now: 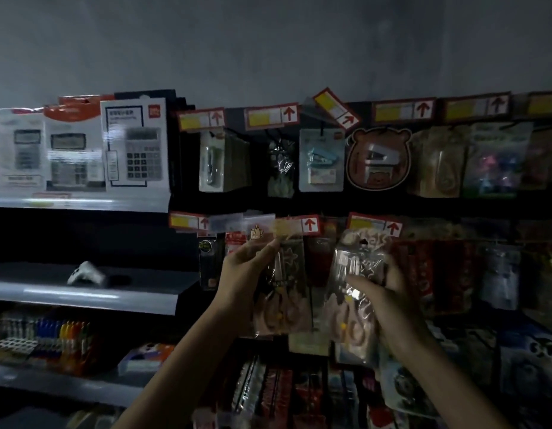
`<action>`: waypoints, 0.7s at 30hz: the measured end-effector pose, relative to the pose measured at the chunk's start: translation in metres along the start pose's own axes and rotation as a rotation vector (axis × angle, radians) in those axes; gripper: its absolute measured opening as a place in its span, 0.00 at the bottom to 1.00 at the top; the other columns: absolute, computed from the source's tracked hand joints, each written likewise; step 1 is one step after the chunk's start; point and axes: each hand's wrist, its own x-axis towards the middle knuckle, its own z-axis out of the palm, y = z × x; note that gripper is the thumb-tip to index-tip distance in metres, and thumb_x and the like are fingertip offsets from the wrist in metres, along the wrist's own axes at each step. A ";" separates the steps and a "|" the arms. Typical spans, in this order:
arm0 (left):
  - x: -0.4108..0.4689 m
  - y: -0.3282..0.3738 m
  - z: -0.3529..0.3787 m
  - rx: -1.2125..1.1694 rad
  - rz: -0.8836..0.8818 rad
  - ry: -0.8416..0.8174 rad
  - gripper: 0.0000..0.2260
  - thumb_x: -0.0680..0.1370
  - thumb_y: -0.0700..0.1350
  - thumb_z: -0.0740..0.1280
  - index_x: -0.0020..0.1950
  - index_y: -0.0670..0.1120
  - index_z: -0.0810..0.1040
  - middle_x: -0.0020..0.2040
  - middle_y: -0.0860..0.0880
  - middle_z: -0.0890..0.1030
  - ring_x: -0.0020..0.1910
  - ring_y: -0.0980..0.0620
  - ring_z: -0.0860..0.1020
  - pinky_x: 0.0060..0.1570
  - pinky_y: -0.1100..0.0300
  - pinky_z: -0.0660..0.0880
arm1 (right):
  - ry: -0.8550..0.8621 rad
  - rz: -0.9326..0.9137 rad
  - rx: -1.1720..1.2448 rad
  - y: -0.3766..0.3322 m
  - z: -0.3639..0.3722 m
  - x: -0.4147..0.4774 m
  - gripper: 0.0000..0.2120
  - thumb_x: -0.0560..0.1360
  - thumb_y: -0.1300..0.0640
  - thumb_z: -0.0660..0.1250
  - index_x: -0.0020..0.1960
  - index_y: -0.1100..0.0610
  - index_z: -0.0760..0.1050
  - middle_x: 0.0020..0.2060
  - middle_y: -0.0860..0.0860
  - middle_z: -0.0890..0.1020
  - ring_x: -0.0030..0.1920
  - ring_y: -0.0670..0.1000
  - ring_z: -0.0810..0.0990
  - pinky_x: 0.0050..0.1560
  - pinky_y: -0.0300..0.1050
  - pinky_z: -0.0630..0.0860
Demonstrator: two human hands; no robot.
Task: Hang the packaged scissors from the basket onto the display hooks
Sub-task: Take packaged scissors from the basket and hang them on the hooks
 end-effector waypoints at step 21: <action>0.080 0.066 -0.031 -0.164 -0.019 -0.229 0.18 0.77 0.50 0.70 0.63 0.40 0.81 0.48 0.42 0.86 0.41 0.47 0.85 0.33 0.57 0.79 | -0.099 -0.213 -0.266 -0.065 0.097 0.079 0.18 0.77 0.46 0.72 0.41 0.62 0.82 0.32 0.54 0.82 0.33 0.46 0.83 0.35 0.42 0.74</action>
